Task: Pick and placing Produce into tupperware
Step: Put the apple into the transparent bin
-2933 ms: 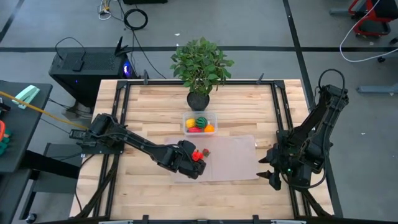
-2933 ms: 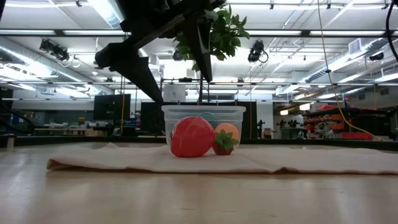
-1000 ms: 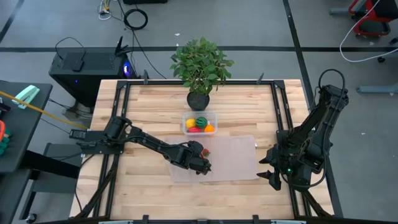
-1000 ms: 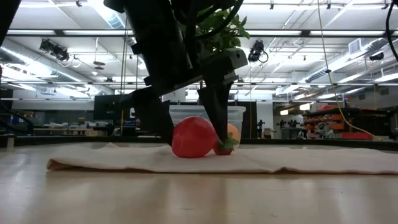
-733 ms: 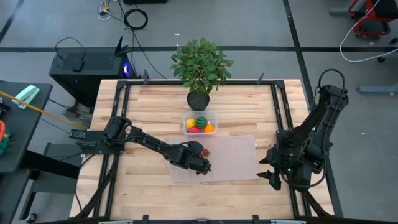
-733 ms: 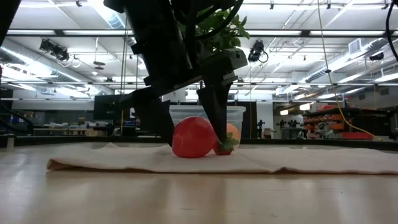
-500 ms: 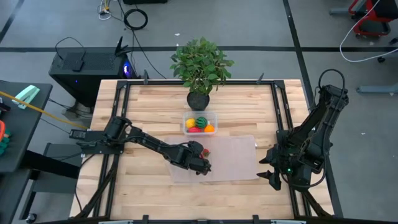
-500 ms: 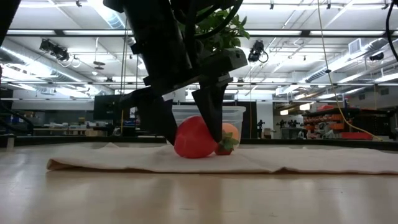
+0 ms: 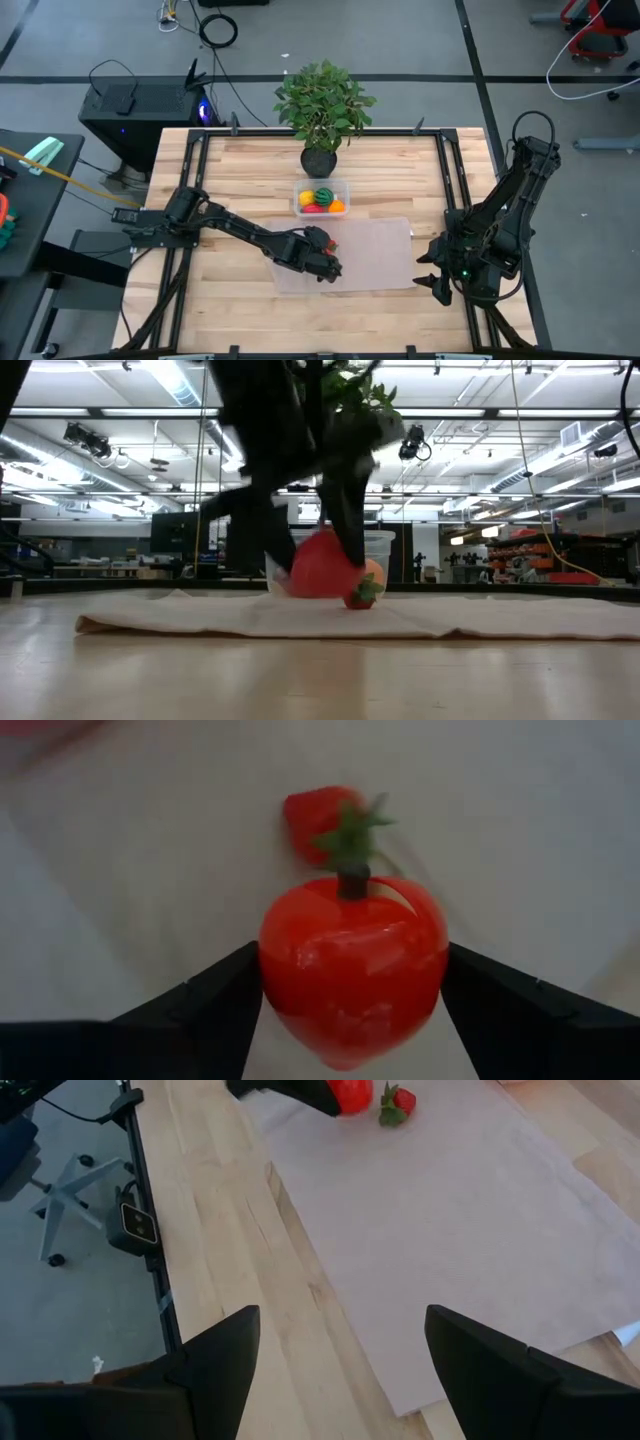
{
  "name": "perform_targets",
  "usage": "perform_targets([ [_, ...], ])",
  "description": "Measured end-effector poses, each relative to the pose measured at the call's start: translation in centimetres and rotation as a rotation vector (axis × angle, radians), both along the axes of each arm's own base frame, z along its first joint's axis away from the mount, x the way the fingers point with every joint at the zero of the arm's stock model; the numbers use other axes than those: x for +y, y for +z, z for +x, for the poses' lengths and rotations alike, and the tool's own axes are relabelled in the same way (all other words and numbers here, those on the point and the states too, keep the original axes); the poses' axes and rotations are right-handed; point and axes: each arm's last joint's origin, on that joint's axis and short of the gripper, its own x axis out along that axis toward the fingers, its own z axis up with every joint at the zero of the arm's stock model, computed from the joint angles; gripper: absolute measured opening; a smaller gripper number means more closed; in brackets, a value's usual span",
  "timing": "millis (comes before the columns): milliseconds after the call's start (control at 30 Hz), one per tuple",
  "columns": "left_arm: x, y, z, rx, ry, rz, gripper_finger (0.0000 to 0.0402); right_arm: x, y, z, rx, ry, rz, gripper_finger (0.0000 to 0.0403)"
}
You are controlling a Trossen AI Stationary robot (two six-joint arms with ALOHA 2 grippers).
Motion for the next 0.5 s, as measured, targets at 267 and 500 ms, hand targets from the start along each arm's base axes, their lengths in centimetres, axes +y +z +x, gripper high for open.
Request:
perform_targets([
  [267,-0.4,6.2,1.0,-0.099,-0.078,0.081,0.0283,0.0,0.0,0.0,0.001,0.000,-0.001,0.0288],
  [500,1.3,12.0,1.7,-0.117,-0.096,0.263,0.0283,0.0,0.0,0.0,0.001,0.000,-0.002,0.0288],
])
